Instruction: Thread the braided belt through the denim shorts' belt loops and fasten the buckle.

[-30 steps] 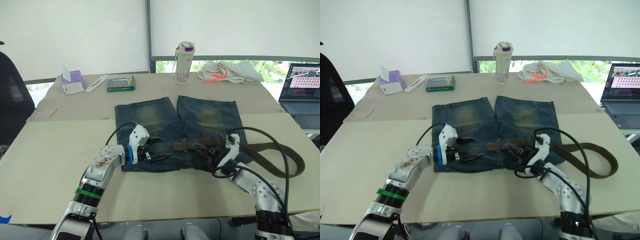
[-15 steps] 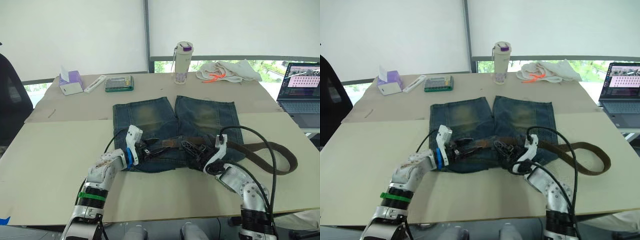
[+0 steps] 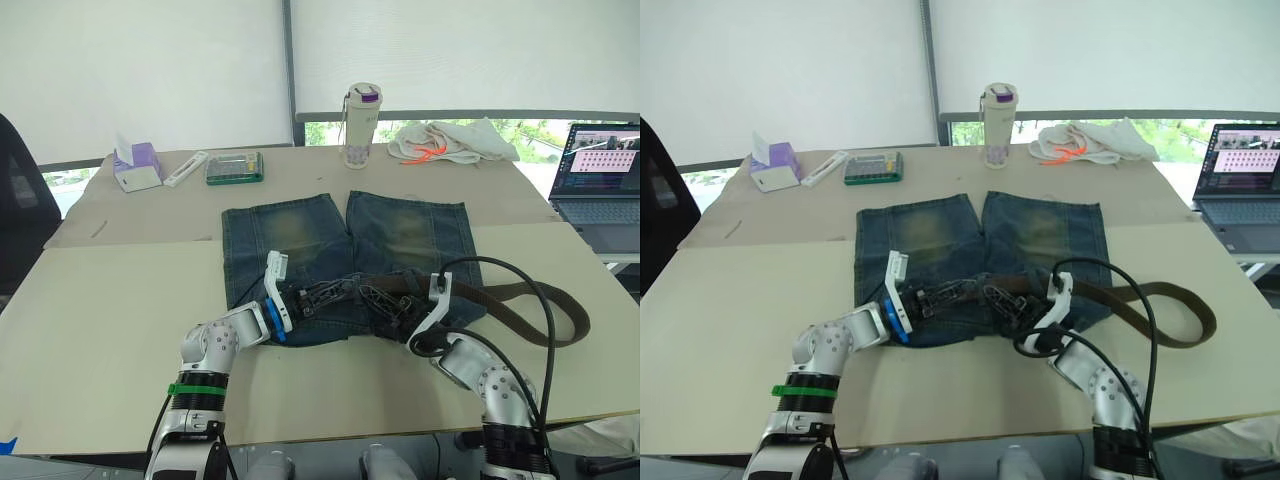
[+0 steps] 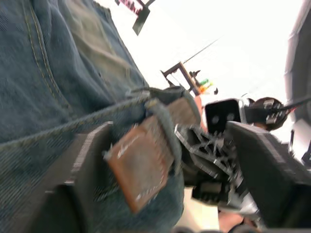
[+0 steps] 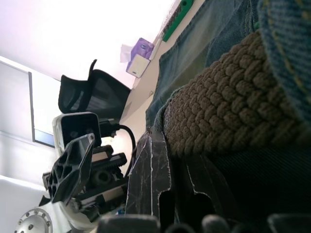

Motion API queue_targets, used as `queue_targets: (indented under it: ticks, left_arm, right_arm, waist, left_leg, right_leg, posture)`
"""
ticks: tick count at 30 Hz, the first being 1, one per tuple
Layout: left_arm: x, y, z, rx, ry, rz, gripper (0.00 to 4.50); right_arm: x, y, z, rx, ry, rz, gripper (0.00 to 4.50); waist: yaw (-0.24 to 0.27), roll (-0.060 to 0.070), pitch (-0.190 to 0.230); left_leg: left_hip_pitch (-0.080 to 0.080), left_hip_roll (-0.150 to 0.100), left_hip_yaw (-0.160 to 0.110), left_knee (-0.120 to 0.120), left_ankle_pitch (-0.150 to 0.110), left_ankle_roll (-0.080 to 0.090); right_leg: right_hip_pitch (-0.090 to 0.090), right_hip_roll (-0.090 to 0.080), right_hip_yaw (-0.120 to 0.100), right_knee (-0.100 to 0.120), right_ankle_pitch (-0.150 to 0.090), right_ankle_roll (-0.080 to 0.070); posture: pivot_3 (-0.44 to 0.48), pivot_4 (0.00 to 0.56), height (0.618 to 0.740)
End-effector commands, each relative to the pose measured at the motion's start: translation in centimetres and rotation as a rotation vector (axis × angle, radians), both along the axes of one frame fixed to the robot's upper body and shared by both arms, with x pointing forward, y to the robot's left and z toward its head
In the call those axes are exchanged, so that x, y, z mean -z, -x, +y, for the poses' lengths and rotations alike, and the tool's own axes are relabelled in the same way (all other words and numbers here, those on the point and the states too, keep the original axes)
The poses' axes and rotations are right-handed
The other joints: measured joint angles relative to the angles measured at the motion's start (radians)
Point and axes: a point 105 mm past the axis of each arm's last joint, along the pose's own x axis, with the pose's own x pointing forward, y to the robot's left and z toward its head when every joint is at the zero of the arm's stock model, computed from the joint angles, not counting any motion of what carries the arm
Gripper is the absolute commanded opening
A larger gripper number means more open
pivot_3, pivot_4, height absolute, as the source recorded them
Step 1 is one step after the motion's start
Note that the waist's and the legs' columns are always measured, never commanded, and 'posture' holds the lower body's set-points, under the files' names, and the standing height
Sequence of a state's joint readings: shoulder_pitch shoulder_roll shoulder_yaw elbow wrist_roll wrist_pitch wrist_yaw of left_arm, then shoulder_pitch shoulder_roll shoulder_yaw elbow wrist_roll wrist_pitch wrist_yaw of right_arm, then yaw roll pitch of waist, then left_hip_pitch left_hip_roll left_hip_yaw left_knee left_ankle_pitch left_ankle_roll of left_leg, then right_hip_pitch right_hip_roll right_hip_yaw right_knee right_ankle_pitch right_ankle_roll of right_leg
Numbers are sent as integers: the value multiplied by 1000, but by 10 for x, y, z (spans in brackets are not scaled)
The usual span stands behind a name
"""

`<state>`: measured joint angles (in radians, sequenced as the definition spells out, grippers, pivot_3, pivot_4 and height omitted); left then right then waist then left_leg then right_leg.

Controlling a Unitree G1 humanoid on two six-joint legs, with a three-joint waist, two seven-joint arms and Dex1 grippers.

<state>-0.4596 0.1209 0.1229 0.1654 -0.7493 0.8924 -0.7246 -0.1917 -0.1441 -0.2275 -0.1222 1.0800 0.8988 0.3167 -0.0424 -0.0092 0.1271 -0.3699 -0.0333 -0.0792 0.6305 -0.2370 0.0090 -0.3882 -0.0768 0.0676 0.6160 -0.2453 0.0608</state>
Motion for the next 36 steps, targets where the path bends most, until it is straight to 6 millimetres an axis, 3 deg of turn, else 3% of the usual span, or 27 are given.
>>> queue_targets:
  ticks: [1,7,9,10,17,21,25,29,32,36]
  left_arm:
    - [-16,0,-2,13,26,-50,2622]
    - [-13,3,-4,26,18,-47,531]
    - [-12,4,-3,27,17,-45,14]
    - [-11,3,-2,19,8,-45,14]
    - [-5,-9,9,-56,-71,-67,0]
    - [1,-9,16,-53,-187,-114,0]
    - [7,-10,25,-60,-274,-150,0]
    - [6,-10,26,-63,-259,-153,0]
    - [5,-10,21,-58,-255,-160,0]
    - [-5,-10,-1,-33,-187,-187,0]
  right_arm:
    - [-16,1,3,-10,-13,-71,0]
    - [-14,-1,-2,17,6,-76,0]
    - [-14,-1,-2,21,9,-78,0]
    - [-15,-1,-2,19,12,-87,0]
    - [-29,25,-12,-91,94,-218,2358]
    - [-26,36,-42,-117,281,-256,3896]
    - [-33,36,-84,-42,427,-280,3896]
    - [-34,35,-110,6,588,-297,3896]
    - [-38,33,-115,0,680,-325,3896]
    - [-55,17,-112,21,736,-396,3896]
  waist:
    - [0,0,0]
    - [1,0,0]
    - [1,0,0]
    - [1,0,0]
    - [4,0,0]
    - [5,-1,0]
    - [6,-1,1]
    - [8,-3,1]
    - [8,-3,1]
    - [11,-3,1]
  left_leg:
    - [0,0,0,0,0,0]
    - [0,0,0,0,0,0]
    - [0,0,0,0,0,0]
    - [0,0,0,0,0,0]
    - [0,-1,0,0,0,0]
    - [0,-1,1,0,0,0]
    - [0,-1,2,0,0,0]
    - [0,0,2,0,0,0]
    - [-1,0,3,0,0,0]
    - [-1,-1,3,0,0,0]
  right_leg:
    - [0,0,0,0,0,0]
    - [0,0,0,-1,0,0]
    - [0,0,0,-1,0,0]
    - [0,0,0,-1,0,0]
    - [0,0,0,-2,0,0]
    - [1,-1,0,-2,0,0]
    - [1,0,0,-3,0,0]
    - [1,0,0,-3,0,0]
    - [1,0,0,-3,0,0]
    - [1,-1,0,-3,0,0]
  posture:
    - [0,150,740]
    - [0,150,740]
    - [0,150,740]
    - [0,150,740]
    - [0,150,740]
    - [0,150,740]
    - [0,150,740]
    - [0,150,740]
    - [0,150,740]
    - [0,150,740]
